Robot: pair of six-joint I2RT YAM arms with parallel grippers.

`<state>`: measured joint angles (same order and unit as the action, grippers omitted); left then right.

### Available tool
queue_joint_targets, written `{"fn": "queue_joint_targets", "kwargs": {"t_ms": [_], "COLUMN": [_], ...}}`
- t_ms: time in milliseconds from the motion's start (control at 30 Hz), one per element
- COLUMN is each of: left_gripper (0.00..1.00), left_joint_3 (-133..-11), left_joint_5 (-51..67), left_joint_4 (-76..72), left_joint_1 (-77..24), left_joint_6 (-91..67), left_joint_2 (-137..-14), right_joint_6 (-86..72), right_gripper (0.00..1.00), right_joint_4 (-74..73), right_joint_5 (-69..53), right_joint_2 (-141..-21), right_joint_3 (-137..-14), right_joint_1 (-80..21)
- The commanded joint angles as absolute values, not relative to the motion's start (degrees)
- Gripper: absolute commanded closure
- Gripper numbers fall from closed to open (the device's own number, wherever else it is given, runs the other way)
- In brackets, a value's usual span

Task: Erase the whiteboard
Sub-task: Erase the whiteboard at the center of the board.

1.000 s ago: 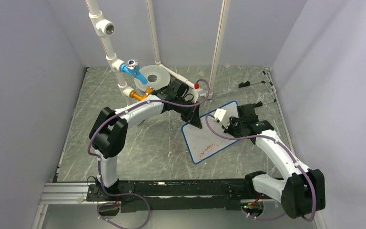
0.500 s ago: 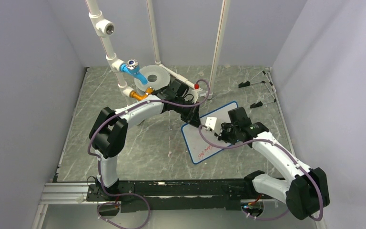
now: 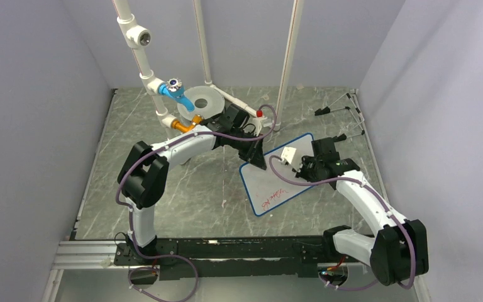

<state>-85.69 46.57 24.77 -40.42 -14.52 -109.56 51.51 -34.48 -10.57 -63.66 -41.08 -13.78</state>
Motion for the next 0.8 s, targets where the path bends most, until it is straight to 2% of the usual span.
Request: {"fn": "queue_joint_targets", "kwargs": {"t_ms": [0, 200, 500, 767], "left_gripper": [1.00, 1.00, 1.00, 1.00], "left_joint_3": [-85.3, -85.4, -84.9, -84.7], "left_joint_5": [54.6, 54.4, 54.4, 54.7], "left_joint_4": [23.0, 23.4, 23.1, 22.8], "left_joint_1": [-40.1, -40.2, -40.2, -40.1], "left_joint_6": [-14.2, -14.4, -14.4, -14.3], "left_joint_2": [-107.4, -107.3, -106.9, -106.6], "right_joint_6": [57.3, 55.1, 47.6, 51.2], "right_gripper": [1.00, 1.00, 1.00, 1.00], "right_joint_4": [-40.6, -39.9, -30.1, -34.7], "right_joint_5": [-15.2, -13.8, -10.2, -11.6], "right_joint_2": [-64.3, -65.8, -63.1, -64.7], "right_joint_3": [-37.7, -38.8, -45.9, -44.2], "right_joint_1": [-19.4, -23.4, -11.5, -10.8]}}
